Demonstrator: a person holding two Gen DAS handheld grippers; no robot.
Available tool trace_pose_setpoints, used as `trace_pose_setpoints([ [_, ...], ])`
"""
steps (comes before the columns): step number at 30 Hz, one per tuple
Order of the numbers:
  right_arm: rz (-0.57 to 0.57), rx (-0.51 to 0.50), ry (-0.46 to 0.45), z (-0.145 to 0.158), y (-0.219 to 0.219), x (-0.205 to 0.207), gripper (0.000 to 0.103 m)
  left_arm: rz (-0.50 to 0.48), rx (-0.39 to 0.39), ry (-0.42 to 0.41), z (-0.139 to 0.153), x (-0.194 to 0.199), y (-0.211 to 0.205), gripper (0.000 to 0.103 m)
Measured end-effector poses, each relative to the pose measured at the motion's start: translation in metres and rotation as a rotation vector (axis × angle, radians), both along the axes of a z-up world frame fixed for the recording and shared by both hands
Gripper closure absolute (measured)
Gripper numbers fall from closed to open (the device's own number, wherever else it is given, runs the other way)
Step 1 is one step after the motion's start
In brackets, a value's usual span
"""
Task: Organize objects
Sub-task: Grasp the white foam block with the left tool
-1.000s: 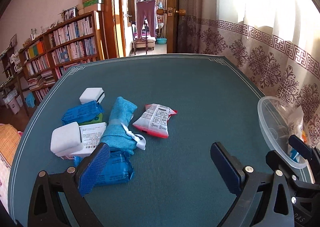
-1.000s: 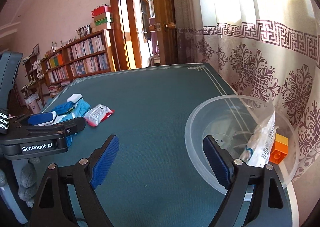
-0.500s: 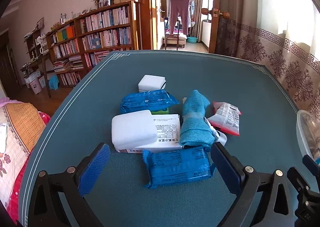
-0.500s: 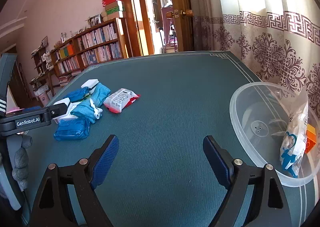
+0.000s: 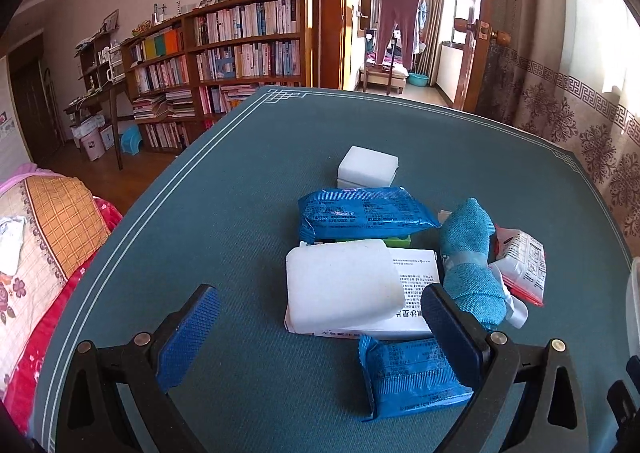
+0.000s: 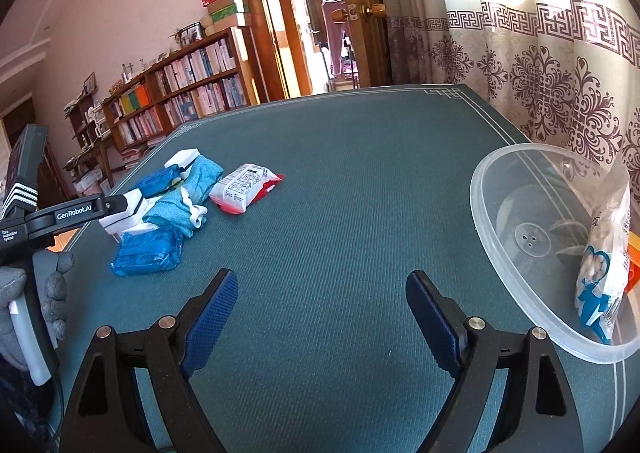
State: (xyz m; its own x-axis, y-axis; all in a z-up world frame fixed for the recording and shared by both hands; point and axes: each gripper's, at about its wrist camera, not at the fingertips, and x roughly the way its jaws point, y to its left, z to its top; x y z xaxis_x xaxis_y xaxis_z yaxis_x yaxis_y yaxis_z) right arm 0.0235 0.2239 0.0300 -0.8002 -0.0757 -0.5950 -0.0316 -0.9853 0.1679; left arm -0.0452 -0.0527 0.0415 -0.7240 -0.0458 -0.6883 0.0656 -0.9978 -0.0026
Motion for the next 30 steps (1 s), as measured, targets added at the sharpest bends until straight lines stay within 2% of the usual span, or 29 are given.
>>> trace_pose_setpoints([
  [5,-0.001,-0.002,-0.006,-0.001,-0.001,-0.001,0.016,0.005,-0.008,-0.002,-0.002,-0.008,-0.004,0.0],
  [8,0.008,-0.01,-0.016,-0.001,-0.003,-0.004,0.016,0.003,0.016,-0.021,-0.005,-0.012,-0.008,0.002],
  [10,0.021,-0.012,-0.023,-0.001,-0.007,-0.005,0.016,-0.016,0.052,-0.044,-0.007,-0.015,-0.011,0.011],
  [12,0.038,-0.016,-0.028,0.0,-0.012,-0.007,0.016,-0.037,0.083,-0.067,-0.009,-0.017,-0.013,0.027],
  [14,0.06,-0.021,-0.031,0.002,-0.019,-0.01,0.016,-0.05,0.105,-0.087,-0.011,-0.018,-0.015,0.037],
  [17,0.096,-0.029,-0.033,0.006,-0.03,-0.016,0.016,-0.061,0.13,-0.087,-0.008,-0.016,-0.017,0.038],
  [25,0.169,-0.06,-0.039,0.012,-0.062,-0.045,0.016,-0.034,0.115,-0.002,0.015,-0.01,-0.027,0.038],
  [30,0.229,-0.068,-0.042,0.015,-0.087,-0.073,0.016,-0.01,0.124,0.004,0.019,-0.011,-0.034,0.038],
])
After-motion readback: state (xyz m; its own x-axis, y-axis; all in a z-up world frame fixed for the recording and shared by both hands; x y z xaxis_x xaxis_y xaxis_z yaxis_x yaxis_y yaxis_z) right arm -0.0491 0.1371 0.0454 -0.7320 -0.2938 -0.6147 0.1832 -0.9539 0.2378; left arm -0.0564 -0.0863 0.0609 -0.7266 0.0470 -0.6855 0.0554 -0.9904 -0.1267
